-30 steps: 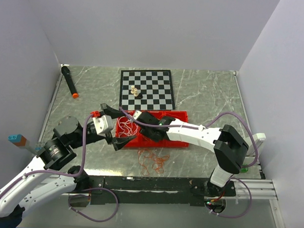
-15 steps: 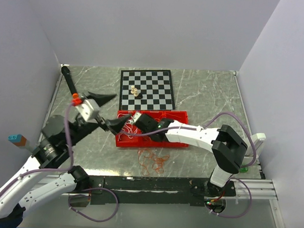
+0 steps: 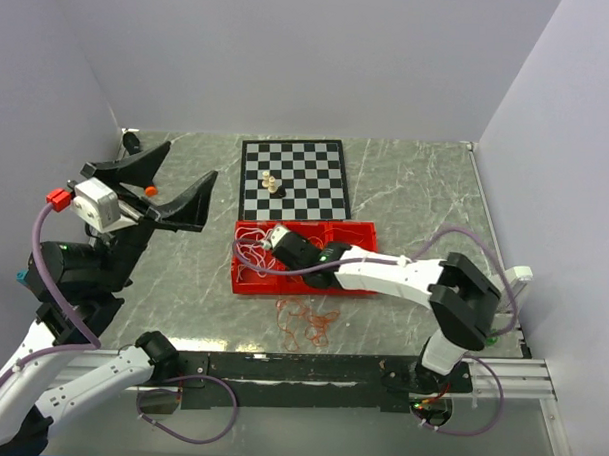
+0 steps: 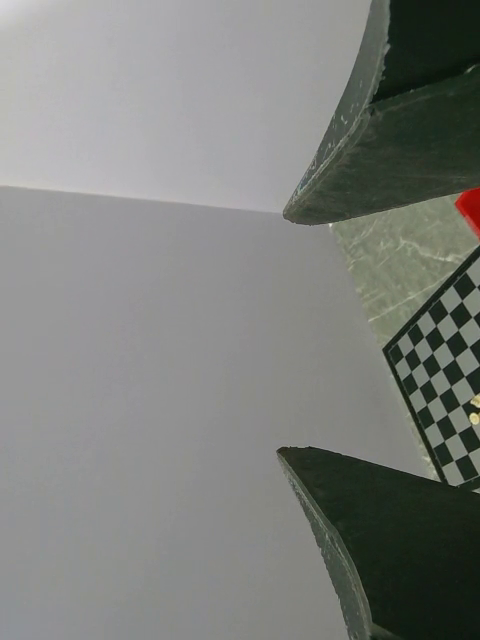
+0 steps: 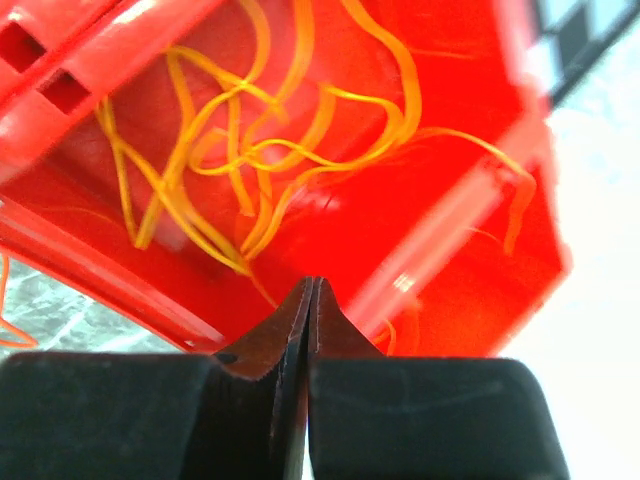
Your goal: Untangle the cables
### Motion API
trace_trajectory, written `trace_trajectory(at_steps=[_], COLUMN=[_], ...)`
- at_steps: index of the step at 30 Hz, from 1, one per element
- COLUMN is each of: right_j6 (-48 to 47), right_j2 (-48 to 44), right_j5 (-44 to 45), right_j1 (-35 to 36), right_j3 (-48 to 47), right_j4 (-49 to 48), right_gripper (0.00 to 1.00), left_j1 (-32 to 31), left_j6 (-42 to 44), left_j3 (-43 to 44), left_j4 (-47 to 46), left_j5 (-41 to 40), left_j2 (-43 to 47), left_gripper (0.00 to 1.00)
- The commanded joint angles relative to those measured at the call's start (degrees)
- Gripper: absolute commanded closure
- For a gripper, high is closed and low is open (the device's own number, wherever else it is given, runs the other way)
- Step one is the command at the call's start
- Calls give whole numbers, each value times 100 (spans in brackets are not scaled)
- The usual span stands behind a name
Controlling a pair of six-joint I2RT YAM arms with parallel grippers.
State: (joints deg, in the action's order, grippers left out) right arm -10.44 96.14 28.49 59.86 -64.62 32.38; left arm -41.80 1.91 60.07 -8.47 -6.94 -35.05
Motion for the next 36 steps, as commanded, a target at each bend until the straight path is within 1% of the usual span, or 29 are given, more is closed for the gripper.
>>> trace_trajectory(at_steps=[1, 9, 11, 13, 15, 18, 19, 20, 23, 26, 30, 36], right_j6=[278, 1034, 1333, 1282, 1228, 1456, 1587, 1693, 2001, 1993, 2150, 2888], right_j2=[-1060, -2563, -2845, -3030, -2979, -2733, -2706, -2697, -2872, -2847, -2067, -730], right_j5=[560, 553, 177, -508, -783, -871, -932, -1011, -1327, -1417, -680, -117], right_j1=[-114, -913, -1115, -1160, -1143, -1125, -1134, -1151, -1143, -1143, -1186, -1178], right_j3=[177, 783, 968, 1126, 1153, 1074, 1066, 1083, 1302, 1330, 549, -691], right_j4=[-582, -1093, -1067, -1076, -954, -629, -567, -549, -776, -1076, -822, -584], right_gripper=[100, 100, 100, 100, 82, 51, 47, 44, 40, 38, 37, 38], left_j1=[67, 84, 85, 85, 93, 85, 84, 93, 93, 84, 84, 84], left_j6=[28, 46, 64, 64, 64, 64, 72, 81, 108, 160, 187, 248], left_j3=[189, 119, 101, 84, 57, 31, 13, -4, -66, -127, -206, -233], left_j4=[-243, -173, -138, -120, -102, 38, 117, 152, 240, 302, 241, 328], left_j5=[-299, -10, 96, 140, 175, 315, 386, 447, 641, 843, 896, 896], left_j2=[-55, -29, -28, -20, -28, -28, -20, -11, 16, 16, 24, 86], left_gripper=[3, 3, 3, 3, 3, 4, 3, 3, 3, 3, 3, 3])
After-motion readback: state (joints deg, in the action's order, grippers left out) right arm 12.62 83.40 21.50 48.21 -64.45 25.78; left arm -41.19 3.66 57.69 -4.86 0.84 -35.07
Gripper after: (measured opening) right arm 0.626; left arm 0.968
